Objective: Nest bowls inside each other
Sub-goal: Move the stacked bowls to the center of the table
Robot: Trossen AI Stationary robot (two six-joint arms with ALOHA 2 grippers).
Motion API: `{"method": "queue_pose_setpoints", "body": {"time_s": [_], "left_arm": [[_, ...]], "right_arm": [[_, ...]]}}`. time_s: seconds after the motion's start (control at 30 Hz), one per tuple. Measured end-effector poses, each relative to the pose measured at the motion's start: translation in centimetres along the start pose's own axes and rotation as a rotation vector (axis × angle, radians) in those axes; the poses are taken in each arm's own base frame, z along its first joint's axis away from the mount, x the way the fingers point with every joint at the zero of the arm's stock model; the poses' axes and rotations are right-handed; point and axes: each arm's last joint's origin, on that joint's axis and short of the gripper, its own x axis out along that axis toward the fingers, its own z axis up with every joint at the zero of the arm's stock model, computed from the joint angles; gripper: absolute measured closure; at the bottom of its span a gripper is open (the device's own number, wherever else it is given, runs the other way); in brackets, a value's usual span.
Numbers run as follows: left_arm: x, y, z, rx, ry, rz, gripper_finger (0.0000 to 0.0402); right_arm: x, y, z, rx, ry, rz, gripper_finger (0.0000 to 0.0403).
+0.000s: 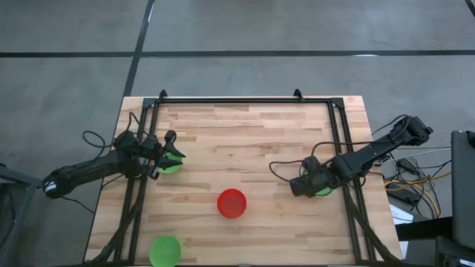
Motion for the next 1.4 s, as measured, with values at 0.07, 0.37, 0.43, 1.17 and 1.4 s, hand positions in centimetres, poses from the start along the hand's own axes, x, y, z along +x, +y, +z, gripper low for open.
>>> {"method": "queue_pose_setpoints", "body": {"time_s": [0.07,0.37,0.43,1.17,1.4], "left_arm": [[0.0,0.0,0.0,0.000,0.000,0.000,0.0280],[0.0,0.0,0.0,0.000,0.000,0.000,0.0280],[0.0,0.0,0.0,0.000,0.000,-0.001,0.0280],[0.0,0.0,0.0,0.000,0.001,-0.001,0.0280],[0.0,0.0,0.0,-0.001,0.001,0.001,0.0280]], "right_arm": [[0.2,0.1,-0.1,-0.002,0.002,-0.008,0.0332],[0.7,0.3,-0.3,-0.008,0.021,-0.026,0.0331],[0.9,0.3,-0.3,-0.010,0.024,-0.035,0.0334],[1.7,0.6,-0.6,-0.034,0.080,-0.059,0.0344],[1.3,0.0,-0.5,-0.035,0.077,-0.092,0.0344]]}}
